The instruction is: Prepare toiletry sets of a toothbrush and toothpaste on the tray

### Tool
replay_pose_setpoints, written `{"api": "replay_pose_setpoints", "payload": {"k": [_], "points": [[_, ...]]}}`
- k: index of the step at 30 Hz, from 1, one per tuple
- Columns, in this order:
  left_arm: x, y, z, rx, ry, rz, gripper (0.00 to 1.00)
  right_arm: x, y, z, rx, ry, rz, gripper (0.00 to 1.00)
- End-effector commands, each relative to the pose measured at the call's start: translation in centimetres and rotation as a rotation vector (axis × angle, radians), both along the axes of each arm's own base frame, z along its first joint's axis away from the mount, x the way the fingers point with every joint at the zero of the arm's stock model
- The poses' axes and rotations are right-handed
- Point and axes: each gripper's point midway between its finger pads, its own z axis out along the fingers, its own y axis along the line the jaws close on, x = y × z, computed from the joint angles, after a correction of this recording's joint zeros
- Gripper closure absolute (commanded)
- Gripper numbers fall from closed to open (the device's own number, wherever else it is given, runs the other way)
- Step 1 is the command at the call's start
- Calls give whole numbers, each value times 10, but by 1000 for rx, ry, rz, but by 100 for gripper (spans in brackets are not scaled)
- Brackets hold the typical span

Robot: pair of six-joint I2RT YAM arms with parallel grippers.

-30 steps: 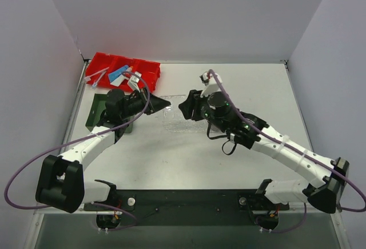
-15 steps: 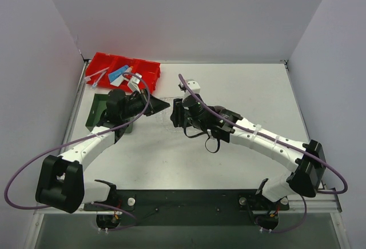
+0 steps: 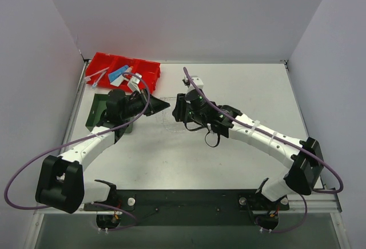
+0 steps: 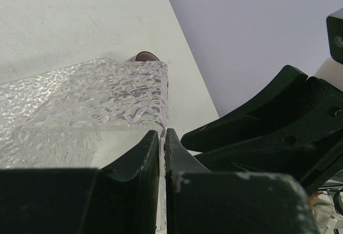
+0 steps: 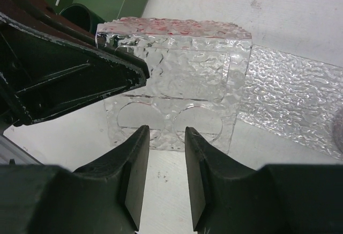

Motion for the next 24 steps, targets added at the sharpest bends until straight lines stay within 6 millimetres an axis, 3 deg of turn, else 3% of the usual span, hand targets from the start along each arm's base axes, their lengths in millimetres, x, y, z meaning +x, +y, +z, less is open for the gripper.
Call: {"api": "replay_pose_setpoints", "payload": {"k": [1,16,21,24], "points": [[1,0,39,-39,-130,-6,100,9,12,6,52,-2,9,72],[0,-1,39,-44,-130,-12,100,16,25,-11,35,29,11,74],[1,-1,39,-46,-127,-14,100,21,26,-16,30,30,-6,82],[1,-1,37,-45,-123,-15,100,21,26,-14,31,25,-9,93]]}}
